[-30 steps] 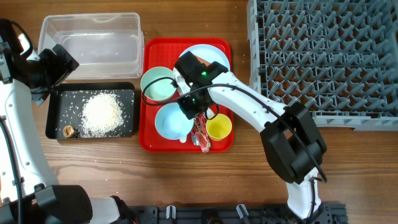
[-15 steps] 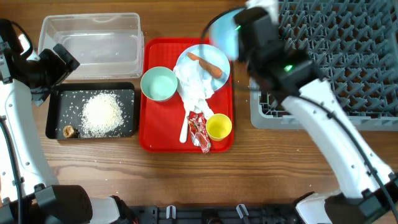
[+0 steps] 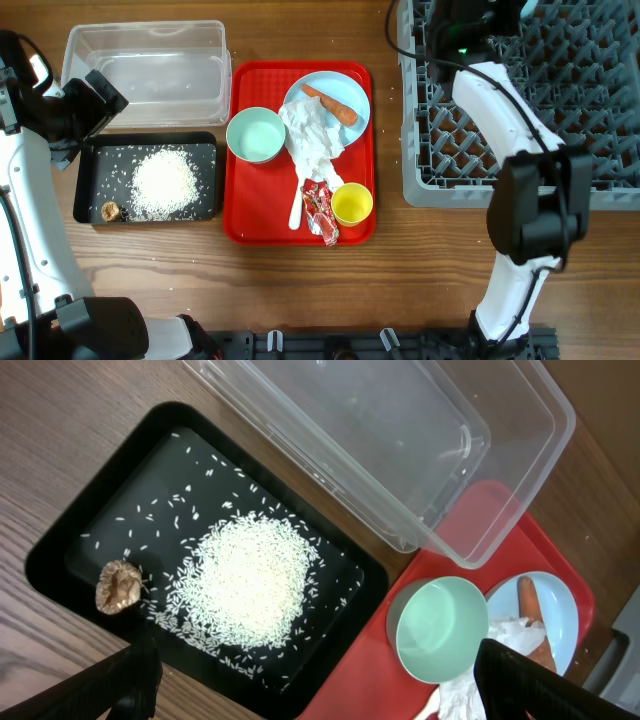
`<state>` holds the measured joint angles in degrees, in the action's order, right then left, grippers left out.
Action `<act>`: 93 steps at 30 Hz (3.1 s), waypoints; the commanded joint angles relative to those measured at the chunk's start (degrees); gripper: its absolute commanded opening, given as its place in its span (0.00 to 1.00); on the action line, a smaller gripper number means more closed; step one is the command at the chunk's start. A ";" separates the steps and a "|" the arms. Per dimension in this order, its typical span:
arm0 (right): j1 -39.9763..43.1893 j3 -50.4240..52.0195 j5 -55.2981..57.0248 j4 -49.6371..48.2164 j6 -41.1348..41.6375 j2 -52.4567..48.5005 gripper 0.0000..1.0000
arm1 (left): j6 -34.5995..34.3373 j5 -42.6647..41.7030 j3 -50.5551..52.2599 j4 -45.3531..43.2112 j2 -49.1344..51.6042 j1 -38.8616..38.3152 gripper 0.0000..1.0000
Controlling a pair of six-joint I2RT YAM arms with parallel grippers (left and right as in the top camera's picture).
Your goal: Sort waste into correct bins and load items into the dishwasher rack
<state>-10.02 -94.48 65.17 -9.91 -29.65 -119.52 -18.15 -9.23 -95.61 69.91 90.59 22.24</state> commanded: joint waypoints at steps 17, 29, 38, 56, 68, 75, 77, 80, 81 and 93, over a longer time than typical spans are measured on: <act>-2.23 -0.66 -11.02 21.57 12.26 -5.62 0.73 | -0.33 -0.09 -0.02 -0.90 0.46 0.07 1.00; -9.22 -0.70 -29.53 29.16 18.88 8.07 0.93 | -0.33 -0.09 -0.02 -0.90 0.44 0.07 1.00; -24.94 0.33 -83.27 42.93 57.99 7.28 0.69 | -0.33 -0.09 -0.02 -0.83 0.46 0.07 1.00; -32.46 0.33 -74.51 42.27 74.84 -6.27 0.20 | -0.31 -0.07 -0.02 0.68 0.46 0.07 1.00; -32.39 0.31 -73.64 36.65 77.66 -8.02 0.31 | -0.33 -0.07 -0.02 1.11 0.46 0.07 1.00; -32.33 0.31 -78.23 37.00 77.57 -8.07 0.04 | -0.33 -0.09 -0.02 1.11 0.46 0.07 1.00; -31.65 0.31 -78.97 39.87 76.52 -6.23 0.04 | -0.33 -0.09 -0.02 1.11 0.44 0.07 1.00; -30.34 0.31 -78.25 44.46 71.23 -1.70 0.04 | -0.33 -0.09 -0.02 1.09 0.46 0.07 1.00; -29.35 0.31 -77.68 45.24 68.67 1.22 0.04 | -0.33 -0.09 -0.02 1.09 0.46 0.07 1.00; -9.77 0.42 -1.03 59.39 36.85 24.46 0.04 | -0.35 -0.09 -0.02 -0.39 0.46 0.04 1.00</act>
<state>-22.44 -94.19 39.90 50.22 20.84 -93.93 -18.15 -9.23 -95.59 70.89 90.76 22.24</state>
